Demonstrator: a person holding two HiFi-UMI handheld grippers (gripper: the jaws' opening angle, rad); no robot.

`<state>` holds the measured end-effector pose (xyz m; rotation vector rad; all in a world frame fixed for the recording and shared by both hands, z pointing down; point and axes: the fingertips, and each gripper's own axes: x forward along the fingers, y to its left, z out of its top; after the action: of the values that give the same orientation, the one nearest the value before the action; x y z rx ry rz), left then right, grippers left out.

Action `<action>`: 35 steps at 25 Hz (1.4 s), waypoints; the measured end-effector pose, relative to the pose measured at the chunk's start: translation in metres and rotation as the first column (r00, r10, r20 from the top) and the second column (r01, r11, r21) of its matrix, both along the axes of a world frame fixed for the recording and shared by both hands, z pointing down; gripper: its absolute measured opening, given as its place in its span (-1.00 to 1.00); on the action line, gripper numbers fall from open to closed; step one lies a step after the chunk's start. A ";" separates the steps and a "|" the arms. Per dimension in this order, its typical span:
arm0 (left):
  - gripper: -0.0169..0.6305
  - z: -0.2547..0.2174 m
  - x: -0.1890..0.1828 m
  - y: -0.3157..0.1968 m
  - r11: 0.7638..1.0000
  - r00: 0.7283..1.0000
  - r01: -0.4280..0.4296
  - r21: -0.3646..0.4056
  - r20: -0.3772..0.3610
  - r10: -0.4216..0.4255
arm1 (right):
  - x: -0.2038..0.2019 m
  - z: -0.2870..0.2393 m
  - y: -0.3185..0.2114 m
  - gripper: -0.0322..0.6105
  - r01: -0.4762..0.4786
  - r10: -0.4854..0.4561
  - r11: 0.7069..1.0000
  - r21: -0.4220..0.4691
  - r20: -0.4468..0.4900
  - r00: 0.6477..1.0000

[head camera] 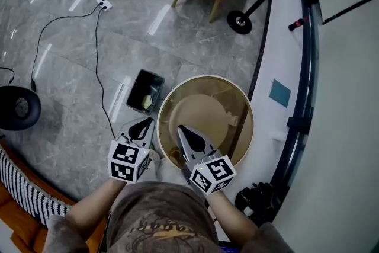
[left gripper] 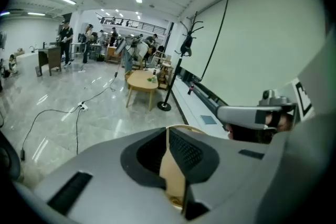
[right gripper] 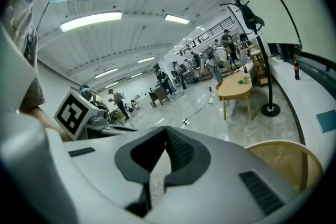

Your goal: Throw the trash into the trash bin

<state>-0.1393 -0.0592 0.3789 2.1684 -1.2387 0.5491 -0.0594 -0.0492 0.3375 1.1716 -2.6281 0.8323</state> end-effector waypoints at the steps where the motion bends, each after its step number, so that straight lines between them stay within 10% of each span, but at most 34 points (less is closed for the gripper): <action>1: -0.85 -0.018 0.002 0.006 0.999 1.000 -0.025 0.025 -0.002 0.025 | 0.001 -0.014 0.006 -0.85 0.013 -0.013 1.000 0.017 0.000 1.000; 12: -0.89 -0.162 0.036 0.058 0.947 0.981 -0.135 0.292 -0.096 0.170 | 0.031 -0.117 0.052 -0.85 0.000 -0.004 0.985 0.172 0.021 1.000; 35: -0.89 -0.171 0.033 0.072 0.906 0.983 -0.115 0.407 -0.084 0.163 | 0.021 -0.139 0.071 -0.85 -0.007 -0.002 0.958 0.285 0.033 0.999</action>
<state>-0.1060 0.0130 0.2078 2.6058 -1.2209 0.2294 -0.0382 0.0221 0.1981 1.2336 -2.8454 0.4846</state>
